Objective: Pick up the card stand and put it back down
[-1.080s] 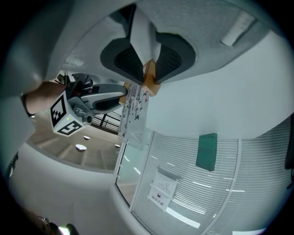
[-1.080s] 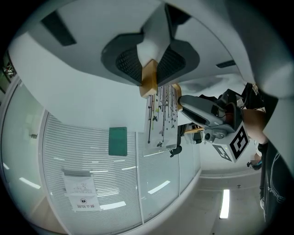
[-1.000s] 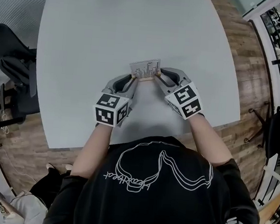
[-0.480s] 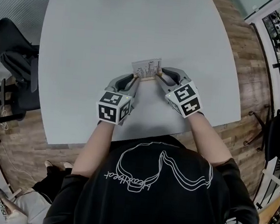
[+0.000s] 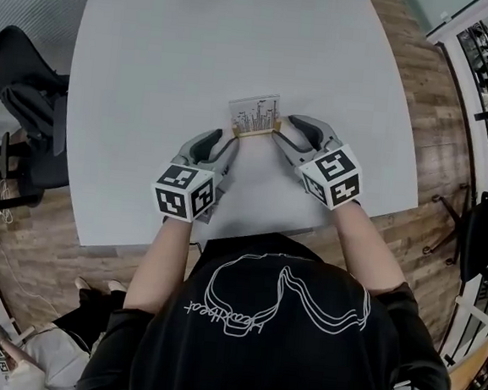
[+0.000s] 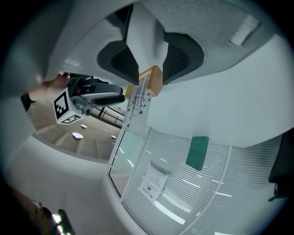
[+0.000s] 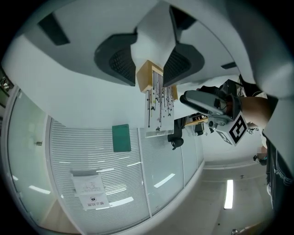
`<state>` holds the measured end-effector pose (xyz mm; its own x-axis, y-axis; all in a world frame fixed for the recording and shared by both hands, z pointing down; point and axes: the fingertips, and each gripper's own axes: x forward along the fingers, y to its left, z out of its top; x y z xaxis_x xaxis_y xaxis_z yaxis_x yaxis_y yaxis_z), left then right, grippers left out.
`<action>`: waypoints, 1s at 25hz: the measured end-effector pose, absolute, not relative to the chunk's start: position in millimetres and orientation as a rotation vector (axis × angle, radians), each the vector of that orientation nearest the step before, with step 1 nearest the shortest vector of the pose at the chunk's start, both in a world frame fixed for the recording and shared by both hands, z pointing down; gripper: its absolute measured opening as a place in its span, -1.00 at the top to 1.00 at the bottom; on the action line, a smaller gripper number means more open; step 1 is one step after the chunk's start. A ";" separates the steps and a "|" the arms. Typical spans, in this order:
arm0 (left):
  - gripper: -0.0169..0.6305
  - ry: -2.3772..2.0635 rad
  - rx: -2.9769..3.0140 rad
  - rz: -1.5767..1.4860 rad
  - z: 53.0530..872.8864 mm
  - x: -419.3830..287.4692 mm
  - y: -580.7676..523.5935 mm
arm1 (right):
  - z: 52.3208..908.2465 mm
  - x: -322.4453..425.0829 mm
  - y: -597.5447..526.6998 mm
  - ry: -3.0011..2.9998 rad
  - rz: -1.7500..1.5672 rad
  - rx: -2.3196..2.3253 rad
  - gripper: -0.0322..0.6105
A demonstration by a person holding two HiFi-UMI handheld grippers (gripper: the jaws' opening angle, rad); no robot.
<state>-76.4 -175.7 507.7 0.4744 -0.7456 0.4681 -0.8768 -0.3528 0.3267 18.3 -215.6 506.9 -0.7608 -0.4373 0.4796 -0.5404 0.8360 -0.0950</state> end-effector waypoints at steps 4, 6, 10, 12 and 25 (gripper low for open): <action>0.48 -1.295 2.196 0.241 486.3 -68.4 -167.3 | 474.8 32.8 -211.4 -2.648 0.425 0.775 0.34; 0.48 -1.251 2.229 0.246 474.8 -57.8 -162.0 | 458.7 43.6 -203.0 -2.678 0.443 0.783 0.48; 0.48 -1.183 2.330 0.253 439.1 -41.1 -144.8 | 428.6 59.4 -178.9 -2.735 0.460 0.779 0.85; 0.53 -1.140 2.382 0.208 414.5 -32.4 -130.4 | 408.0 59.8 -162.8 -2.806 0.521 0.768 0.87; 0.91 -1.044 2.589 -0.023 293.6 -8.2 3.5 | 292.6 33.9 -4.1 -3.061 0.449 0.606 0.87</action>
<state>-8.2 3.5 293.6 0.7285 -0.6756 0.1133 -0.6700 -0.6682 0.3235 33.9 -4.1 292.6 -0.9260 -0.3749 0.0443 -0.3718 0.8854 -0.2789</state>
